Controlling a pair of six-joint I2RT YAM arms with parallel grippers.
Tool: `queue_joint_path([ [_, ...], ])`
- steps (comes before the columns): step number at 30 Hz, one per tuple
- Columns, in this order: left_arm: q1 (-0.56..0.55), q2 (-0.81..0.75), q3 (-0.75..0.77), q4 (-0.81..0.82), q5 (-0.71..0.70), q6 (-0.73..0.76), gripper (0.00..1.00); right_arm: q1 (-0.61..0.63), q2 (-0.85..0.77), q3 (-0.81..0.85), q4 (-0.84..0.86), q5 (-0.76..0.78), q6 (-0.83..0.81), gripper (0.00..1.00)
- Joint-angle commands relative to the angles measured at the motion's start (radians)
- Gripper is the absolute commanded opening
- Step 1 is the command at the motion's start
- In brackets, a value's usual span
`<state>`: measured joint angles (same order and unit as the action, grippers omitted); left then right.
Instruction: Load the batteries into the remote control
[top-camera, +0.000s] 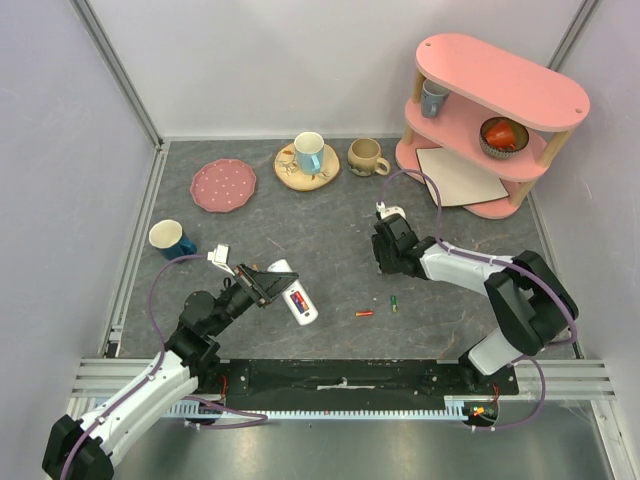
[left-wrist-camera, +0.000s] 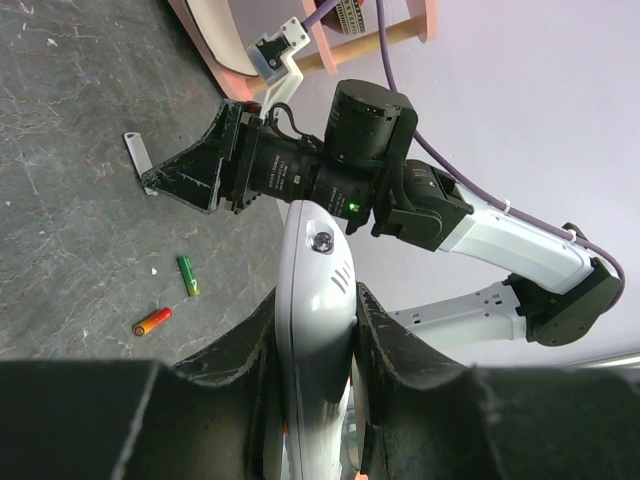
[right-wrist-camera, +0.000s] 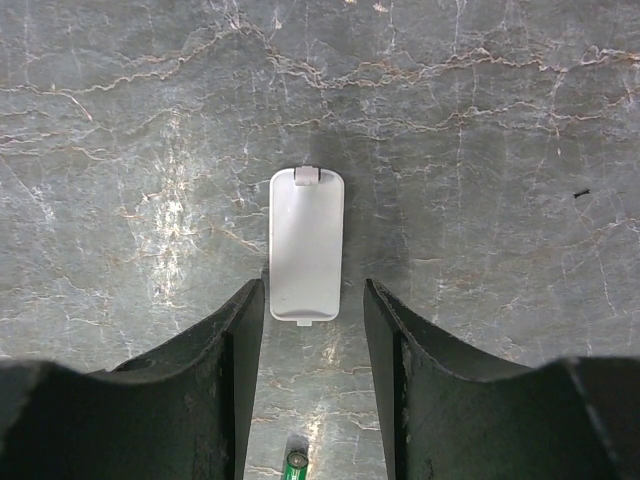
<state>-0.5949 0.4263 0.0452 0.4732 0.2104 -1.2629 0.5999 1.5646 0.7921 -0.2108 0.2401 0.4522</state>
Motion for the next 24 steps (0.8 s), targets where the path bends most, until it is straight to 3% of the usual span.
queue_joint_path([
  [1,0.004,-0.009,-0.133,0.047,0.009,0.005,0.02,-0.005,0.0,0.022,0.011,0.024,-0.004,0.52],
  [24,0.003,0.017,-0.119,0.054,0.012,0.013,0.02,-0.048,0.008,-0.005,0.053,-0.028,0.02,0.54],
])
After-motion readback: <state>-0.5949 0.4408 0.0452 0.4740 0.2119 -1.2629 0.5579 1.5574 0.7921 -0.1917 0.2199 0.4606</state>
